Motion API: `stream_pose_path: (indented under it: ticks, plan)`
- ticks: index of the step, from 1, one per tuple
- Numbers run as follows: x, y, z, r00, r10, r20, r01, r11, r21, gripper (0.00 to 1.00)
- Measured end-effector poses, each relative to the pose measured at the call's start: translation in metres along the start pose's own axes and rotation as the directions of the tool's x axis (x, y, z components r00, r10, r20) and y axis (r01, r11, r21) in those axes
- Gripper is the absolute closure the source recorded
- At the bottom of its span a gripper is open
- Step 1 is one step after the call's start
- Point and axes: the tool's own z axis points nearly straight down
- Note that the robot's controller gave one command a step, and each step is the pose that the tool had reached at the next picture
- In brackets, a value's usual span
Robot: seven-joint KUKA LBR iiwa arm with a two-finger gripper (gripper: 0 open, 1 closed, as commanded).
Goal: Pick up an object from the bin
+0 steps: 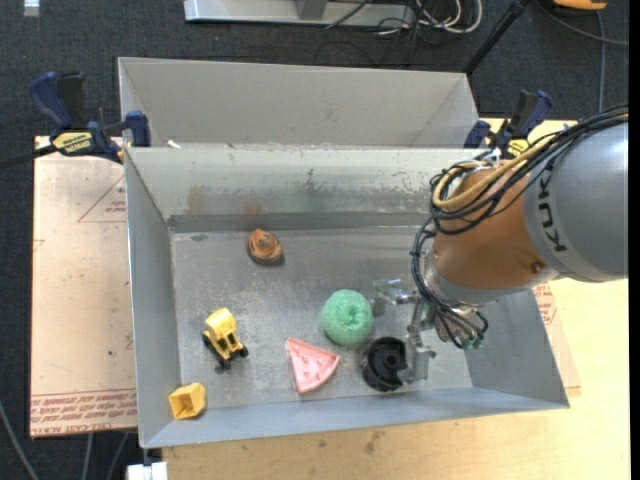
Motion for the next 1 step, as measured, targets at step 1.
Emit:
stream_pose_path:
  ticks: [1]
  plan:
    - [0.0028, 0.0070, 0.0151, 0.998, -0.055, -0.008, 0.055, 0.998, 0.000, 0.00]
